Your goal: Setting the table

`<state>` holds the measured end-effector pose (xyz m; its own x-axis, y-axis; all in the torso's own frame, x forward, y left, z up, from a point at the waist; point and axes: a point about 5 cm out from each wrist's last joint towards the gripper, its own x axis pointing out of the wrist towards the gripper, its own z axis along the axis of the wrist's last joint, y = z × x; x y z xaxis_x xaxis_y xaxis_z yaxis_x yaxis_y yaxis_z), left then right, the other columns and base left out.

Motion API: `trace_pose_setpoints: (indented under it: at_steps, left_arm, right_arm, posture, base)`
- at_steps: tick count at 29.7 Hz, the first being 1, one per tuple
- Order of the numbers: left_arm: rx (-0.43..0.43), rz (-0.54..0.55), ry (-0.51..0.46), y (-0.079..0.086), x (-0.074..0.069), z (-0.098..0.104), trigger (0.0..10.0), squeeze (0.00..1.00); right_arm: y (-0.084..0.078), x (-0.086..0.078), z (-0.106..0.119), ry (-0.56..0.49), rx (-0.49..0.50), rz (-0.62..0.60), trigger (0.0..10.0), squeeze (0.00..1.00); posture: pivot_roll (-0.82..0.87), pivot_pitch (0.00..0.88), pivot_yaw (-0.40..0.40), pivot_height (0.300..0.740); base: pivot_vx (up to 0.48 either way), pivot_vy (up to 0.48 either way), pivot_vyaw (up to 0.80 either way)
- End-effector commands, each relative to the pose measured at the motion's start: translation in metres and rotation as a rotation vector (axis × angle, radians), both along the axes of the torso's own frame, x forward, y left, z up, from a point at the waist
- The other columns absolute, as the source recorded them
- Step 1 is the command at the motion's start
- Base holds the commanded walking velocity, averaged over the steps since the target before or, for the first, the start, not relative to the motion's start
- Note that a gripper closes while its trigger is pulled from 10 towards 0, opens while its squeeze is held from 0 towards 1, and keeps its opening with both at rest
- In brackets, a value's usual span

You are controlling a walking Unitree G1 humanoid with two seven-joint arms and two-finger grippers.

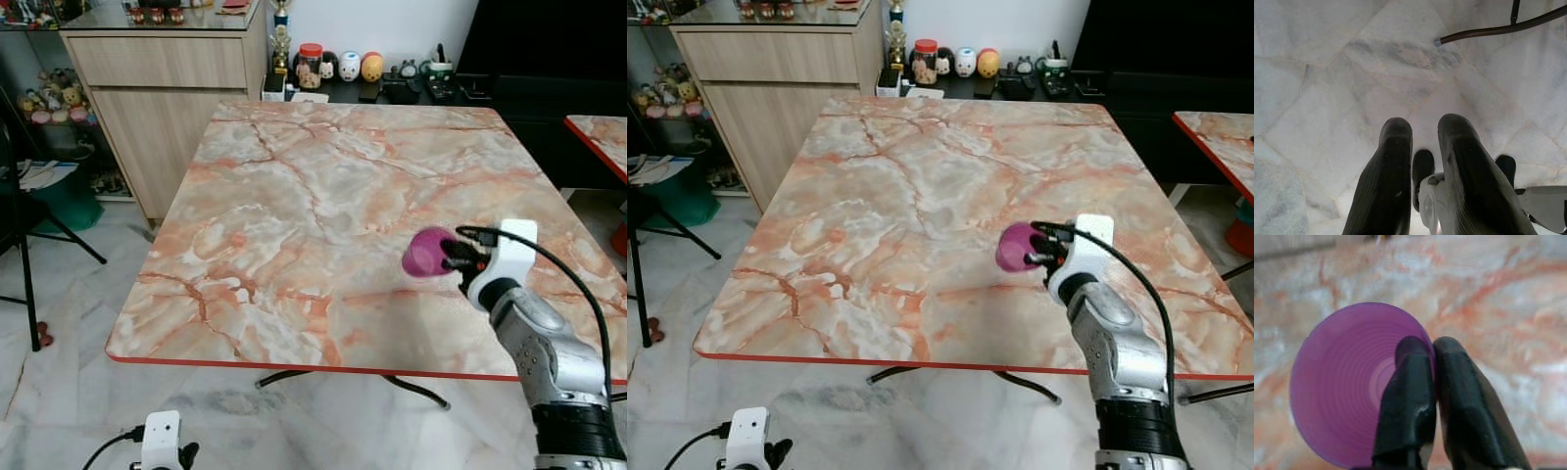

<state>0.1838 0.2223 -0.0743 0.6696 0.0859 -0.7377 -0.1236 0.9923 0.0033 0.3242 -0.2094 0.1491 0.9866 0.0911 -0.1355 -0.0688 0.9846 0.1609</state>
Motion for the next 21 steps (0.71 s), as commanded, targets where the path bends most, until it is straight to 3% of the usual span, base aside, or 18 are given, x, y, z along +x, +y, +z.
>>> trace_pose_setpoints:
  at_steps: [1, 2, 4, 21]
  left_arm:
    - [0.010, -0.008, 0.032, -0.001, -0.006, -0.003, 10.0, 0.00]
    - [0.012, -0.007, 0.034, 0.000, -0.006, -0.003, 10.0, 0.00]
    - [0.011, -0.005, 0.035, 0.000, -0.006, -0.004, 10.0, 0.00]
    - [0.011, -0.005, 0.035, 0.000, -0.006, -0.004, 10.0, 0.00]
  right_arm:
    - [-0.001, 0.003, 0.025, -0.135, -0.003, -0.036, 10.0, 0.00]
    - [0.004, 0.004, 0.037, -0.216, 0.006, -0.050, 10.0, 0.00]
    - [0.008, 0.004, 0.040, -0.230, -0.043, -0.060, 10.0, 0.00]
    - [0.008, 0.004, 0.040, -0.230, -0.043, -0.060, 10.0, 0.00]
  posture:
    - [0.03, 0.000, -0.030, 0.740]
    - [0.03, 0.000, -0.029, 0.740]
    - [0.02, 0.000, -0.029, 0.740]
    - [0.02, 0.000, -0.029, 0.740]
  base:
    - [0.000, 0.000, 0.00]
    - [0.000, 0.000, 0.00]
    - [0.000, 0.000, 0.00]
    - [0.000, 0.000, 0.00]
